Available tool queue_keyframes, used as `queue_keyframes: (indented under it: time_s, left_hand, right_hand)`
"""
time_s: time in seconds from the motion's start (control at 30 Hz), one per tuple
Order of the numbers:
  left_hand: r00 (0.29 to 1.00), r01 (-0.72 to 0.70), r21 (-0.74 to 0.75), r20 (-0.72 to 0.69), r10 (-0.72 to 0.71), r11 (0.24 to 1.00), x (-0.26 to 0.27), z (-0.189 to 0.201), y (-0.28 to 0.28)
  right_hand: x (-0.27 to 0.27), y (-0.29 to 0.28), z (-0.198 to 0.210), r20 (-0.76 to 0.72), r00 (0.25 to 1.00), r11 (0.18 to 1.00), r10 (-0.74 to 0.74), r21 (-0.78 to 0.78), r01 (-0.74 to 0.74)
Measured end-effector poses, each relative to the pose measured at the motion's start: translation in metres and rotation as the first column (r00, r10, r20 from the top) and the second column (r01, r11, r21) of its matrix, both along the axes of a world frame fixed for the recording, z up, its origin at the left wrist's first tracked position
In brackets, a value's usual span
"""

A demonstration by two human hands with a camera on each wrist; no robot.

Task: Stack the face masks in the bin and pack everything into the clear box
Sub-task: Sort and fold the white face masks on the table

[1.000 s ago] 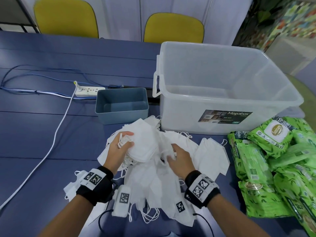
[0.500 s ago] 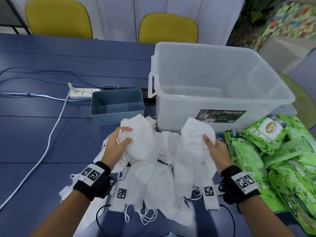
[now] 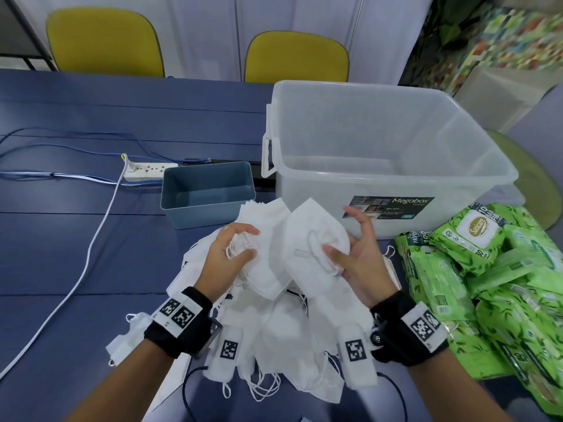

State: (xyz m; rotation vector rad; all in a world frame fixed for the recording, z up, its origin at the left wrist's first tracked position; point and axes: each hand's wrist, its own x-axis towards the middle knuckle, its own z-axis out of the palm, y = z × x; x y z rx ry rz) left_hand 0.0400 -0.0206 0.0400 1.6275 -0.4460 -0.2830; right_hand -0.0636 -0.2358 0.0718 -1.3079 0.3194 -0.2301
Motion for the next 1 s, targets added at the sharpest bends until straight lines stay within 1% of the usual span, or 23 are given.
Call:
queue_keyframes:
  time_s: [0.1,0.17,0.27,0.43,0.6,0.73,0.8,0.9,1.0]
  left_hand:
    - [0.999,0.027,-0.072,-0.020,-0.029,0.997,-0.005,0.001,-0.006]
    - [0.996,0.035,-0.122,-0.073,-0.044,0.992,-0.006,0.001,-0.008]
    - [0.994,0.019,-0.153,-0.108,-0.036,0.988,-0.008,0.002,-0.009]
    - [0.996,-0.024,-0.093,-0.092,0.016,0.995,-0.010,0.001,-0.011]
    - [0.999,-0.049,-0.009,0.000,0.049,0.999,-0.013,0.002,-0.010]
    - [0.994,-0.095,0.030,0.051,0.093,0.995,-0.011,0.001,-0.008]
    - [0.991,-0.092,0.073,0.100,0.085,0.993,-0.010,-0.001,-0.006]
    - [0.986,-0.075,0.126,0.158,0.055,0.989,-0.007,-0.004,-0.005]
    - [0.988,-0.035,0.115,0.155,0.017,0.993,-0.007,-0.002,-0.008]
  right_hand:
    - [0.007,0.019,-0.004,0.034,0.998,0.993,0.043,-0.110,-0.039]
    - [0.009,0.028,-0.003,0.026,0.999,0.981,0.032,-0.194,-0.026]
    - [0.011,0.036,0.000,-0.009,1.000,0.970,-0.004,-0.244,0.001]
    - [0.013,0.040,0.000,0.008,0.999,0.960,-0.049,-0.274,0.049]
    - [0.013,0.027,0.002,0.073,0.980,0.943,-0.185,-0.267,0.198]
    - [0.011,0.014,0.009,0.144,0.939,0.901,-0.313,-0.267,0.341]
    - [0.009,0.011,0.016,0.179,0.920,0.878,-0.349,-0.281,0.388]
    - [0.008,0.017,0.023,0.223,0.924,0.864,-0.311,-0.339,0.373]
    - [0.009,0.038,0.019,0.206,0.958,0.872,-0.201,-0.409,0.271]
